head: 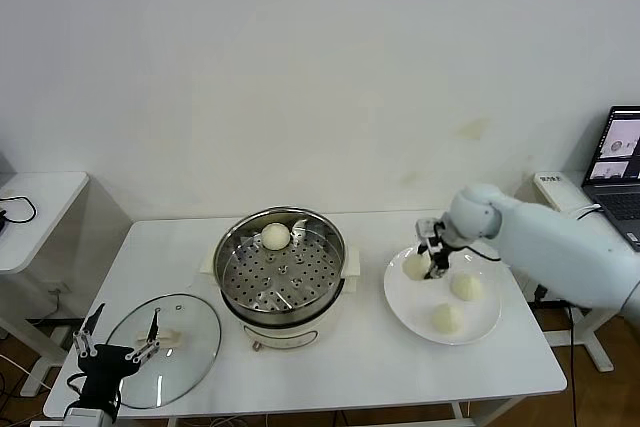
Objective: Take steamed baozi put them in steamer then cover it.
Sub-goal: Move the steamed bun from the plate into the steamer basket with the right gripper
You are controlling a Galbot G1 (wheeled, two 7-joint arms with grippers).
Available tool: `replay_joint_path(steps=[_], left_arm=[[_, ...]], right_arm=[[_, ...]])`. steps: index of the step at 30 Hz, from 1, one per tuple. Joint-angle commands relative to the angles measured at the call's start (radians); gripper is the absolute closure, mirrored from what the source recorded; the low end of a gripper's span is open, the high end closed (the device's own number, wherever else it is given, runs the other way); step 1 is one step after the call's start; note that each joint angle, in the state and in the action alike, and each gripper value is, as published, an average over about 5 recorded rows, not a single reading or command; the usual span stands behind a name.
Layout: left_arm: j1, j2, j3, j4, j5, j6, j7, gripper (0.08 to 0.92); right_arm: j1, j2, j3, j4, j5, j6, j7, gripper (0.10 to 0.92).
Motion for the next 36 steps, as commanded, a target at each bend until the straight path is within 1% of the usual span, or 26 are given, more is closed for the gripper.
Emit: replay_joint_path(steps=[1,8,15,20,25,30,36], left_arm=[[-0.001,0.003,0.001,0.0,-0.001,0.002,0.001,0.177],[-0.002,0.007,0.001,-0.007,-0.002,0.003,0.001,0.177],[0.007,0.014,-0.013,-0.01,-0.011,0.003,0.0,0.177],[0.004,0.005,-0.014,-0.018,-0.011,0.004,0.001,0.177],[0.0,0.0,-0.016,-0.024,-0.013,0.008,0.003,0.177],[-0.001,-0.002,-0.018,-0.023,-0.018,0.007,0.002,0.177],[-0.014,-0.023,-0.008,-0.03,-0.015,0.012,0.002,0.177]], right_arm=[[0.267,-0.021,-0.117,0.081,0.154,-0.034,0.001,0.429],[0.4,0.11,-0.161,0.113,0.321,-0.112,0.042,0.423],[0.364,0.343,-0.146,0.048,0.43,-0.204,0.112,0.419],[0.29,0.492,-0.143,-0.022,0.448,-0.239,0.15,0.415],[0.21,0.6,-0.149,-0.099,0.452,-0.269,0.189,0.414],[0.156,0.667,-0.149,-0.159,0.459,-0.283,0.211,0.414],[0.12,0.718,-0.172,-0.19,0.464,-0.298,0.229,0.414]])
